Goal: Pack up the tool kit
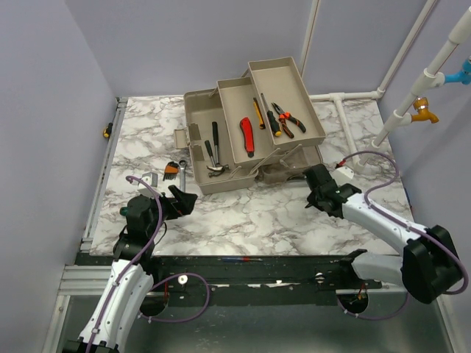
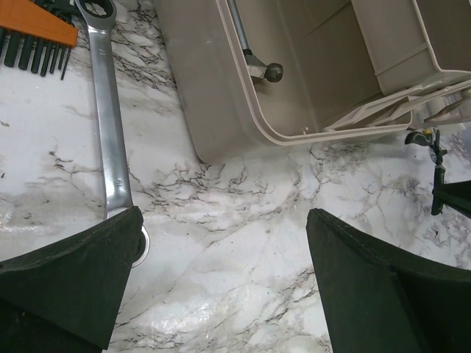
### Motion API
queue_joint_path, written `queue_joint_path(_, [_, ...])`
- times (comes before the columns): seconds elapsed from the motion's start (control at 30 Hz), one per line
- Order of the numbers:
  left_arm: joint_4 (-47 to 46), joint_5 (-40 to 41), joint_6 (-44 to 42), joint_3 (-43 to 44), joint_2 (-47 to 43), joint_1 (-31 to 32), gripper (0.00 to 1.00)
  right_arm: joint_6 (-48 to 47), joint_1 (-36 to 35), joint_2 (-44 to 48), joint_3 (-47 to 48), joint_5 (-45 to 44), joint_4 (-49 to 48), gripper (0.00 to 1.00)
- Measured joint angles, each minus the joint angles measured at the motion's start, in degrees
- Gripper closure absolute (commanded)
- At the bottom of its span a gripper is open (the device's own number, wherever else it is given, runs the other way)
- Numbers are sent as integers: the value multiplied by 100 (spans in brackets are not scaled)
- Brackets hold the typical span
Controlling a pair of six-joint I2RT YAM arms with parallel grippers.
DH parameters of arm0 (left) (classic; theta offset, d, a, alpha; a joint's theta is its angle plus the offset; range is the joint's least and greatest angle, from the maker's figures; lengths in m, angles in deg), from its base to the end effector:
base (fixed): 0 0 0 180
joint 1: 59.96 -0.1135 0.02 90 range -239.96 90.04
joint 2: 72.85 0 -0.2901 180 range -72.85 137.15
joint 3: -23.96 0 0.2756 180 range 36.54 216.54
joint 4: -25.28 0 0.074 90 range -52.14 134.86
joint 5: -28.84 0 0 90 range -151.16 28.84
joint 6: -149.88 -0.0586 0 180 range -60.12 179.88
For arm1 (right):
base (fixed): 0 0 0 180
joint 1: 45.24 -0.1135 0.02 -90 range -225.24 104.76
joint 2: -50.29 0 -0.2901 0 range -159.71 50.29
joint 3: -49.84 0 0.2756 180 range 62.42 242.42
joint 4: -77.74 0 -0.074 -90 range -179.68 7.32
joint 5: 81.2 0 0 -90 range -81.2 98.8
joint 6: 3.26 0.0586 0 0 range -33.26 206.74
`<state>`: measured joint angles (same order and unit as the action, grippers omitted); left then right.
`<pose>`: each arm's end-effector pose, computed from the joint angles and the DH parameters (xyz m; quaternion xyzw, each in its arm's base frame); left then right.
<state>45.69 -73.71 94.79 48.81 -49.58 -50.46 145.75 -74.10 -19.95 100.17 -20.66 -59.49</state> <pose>0.1490 -0.0378 0.1934 -0.1157 0.8026 -0.3009 0.5019 0.2227 0.0898 0.1816 0.3024 0.8918 -0.0195 0.3359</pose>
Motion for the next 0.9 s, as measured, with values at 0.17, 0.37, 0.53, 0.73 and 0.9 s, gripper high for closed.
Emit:
queue_joint_path(0.17, [-2, -15, 2, -2, -57, 0, 4, 260, 2, 713, 2, -275, 490, 99])
queue_joint_path(0.37, [131, -721, 435, 151, 85, 0, 4, 190, 7, 1596, 376, -575, 1154, 99])
queue_joint_path(0.53, [127, -1917, 1458, 713, 203, 0, 1, -343, 7, 2262, 979, -627, 1283, 99])
queue_joint_path(0.73, [-428, -3136, 2835, 1867, 411, 33, 2, -1104, 7, 2677, 1604, -518, 1252, 99])
queue_joint_path(0.9, [-1268, -3932, 3989, 2361, 726, 122, 1, -1547, 11, 2295, 1884, -330, 1040, 99])
